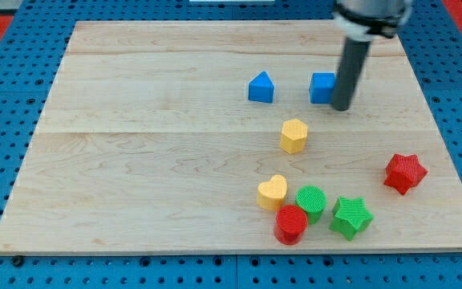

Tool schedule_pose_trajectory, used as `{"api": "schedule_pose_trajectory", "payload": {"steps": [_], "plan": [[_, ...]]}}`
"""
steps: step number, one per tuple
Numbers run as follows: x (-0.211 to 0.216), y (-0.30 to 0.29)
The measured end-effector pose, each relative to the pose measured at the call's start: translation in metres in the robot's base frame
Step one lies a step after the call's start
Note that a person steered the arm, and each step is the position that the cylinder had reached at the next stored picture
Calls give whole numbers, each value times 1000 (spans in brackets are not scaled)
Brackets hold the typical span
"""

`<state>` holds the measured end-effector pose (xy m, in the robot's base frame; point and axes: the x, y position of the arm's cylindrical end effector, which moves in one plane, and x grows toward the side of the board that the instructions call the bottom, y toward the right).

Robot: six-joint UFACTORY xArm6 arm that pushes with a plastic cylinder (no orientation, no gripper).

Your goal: Push the red circle slightly towards the top of the board

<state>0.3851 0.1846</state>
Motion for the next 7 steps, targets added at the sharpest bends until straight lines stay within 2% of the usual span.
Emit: {"api": "schedule_pose_trajectory", "payload": {"steps": [1,2,3,4,5,6,7], "plan": [[-24,-2],[-25,-77],[-24,-96],[19,-32],[41,38],[91,130],[168,147]]}}
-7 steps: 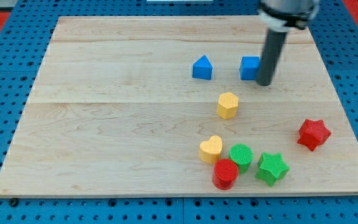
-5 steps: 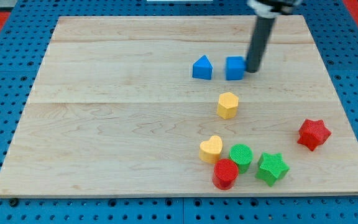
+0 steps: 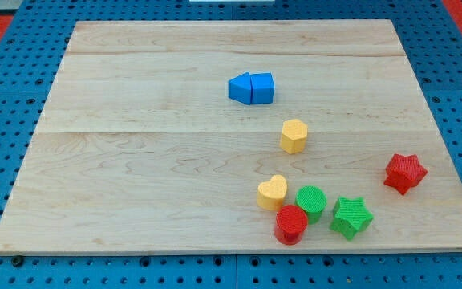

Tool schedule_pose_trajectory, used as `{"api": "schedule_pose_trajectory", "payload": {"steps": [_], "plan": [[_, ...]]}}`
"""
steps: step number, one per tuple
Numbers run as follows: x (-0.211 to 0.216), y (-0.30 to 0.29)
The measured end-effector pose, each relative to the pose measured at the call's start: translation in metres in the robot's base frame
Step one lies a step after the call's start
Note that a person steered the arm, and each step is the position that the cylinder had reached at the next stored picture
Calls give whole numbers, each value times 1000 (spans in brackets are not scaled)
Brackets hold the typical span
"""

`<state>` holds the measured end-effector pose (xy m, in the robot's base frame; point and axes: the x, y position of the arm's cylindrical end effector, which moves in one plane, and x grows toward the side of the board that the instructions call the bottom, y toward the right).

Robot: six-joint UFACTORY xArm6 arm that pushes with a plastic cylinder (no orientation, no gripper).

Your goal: Push the red circle slightly towards the top of the board

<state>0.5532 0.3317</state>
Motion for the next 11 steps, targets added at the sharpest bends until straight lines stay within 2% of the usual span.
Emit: {"api": "schedule_pose_trajectory", "payload": {"steps": [1,2,3,4,6,8,9,10,11], "plan": [[63,-26],[64,-51],[65,-154],[65,-229],[40,-351],[-4,-366],[32,-398],[65,-367],[29,-334]]}}
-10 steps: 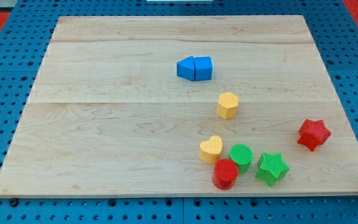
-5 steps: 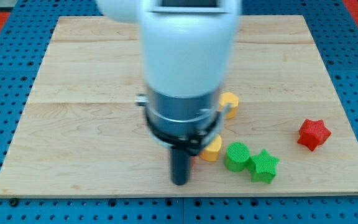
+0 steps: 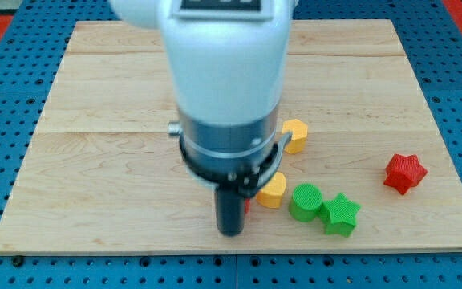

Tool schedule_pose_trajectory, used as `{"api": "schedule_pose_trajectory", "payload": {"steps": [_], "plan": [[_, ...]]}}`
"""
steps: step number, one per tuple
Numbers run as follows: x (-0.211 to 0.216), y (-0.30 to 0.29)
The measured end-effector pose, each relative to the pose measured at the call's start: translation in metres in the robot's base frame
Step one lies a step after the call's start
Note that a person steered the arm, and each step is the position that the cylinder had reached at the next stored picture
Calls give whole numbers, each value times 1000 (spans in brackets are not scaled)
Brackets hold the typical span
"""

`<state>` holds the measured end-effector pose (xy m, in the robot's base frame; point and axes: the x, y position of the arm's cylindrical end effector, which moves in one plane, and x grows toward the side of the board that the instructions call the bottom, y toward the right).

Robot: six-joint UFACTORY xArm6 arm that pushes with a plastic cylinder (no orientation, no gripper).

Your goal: Push the red circle slightly towards the top of the board

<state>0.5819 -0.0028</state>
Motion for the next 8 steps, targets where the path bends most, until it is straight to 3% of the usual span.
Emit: {"api": "schedule_pose_trajectory", "payload": {"steps": [2,5,8], "plan": [[-47,2],[-59,7],[-79,77]]}}
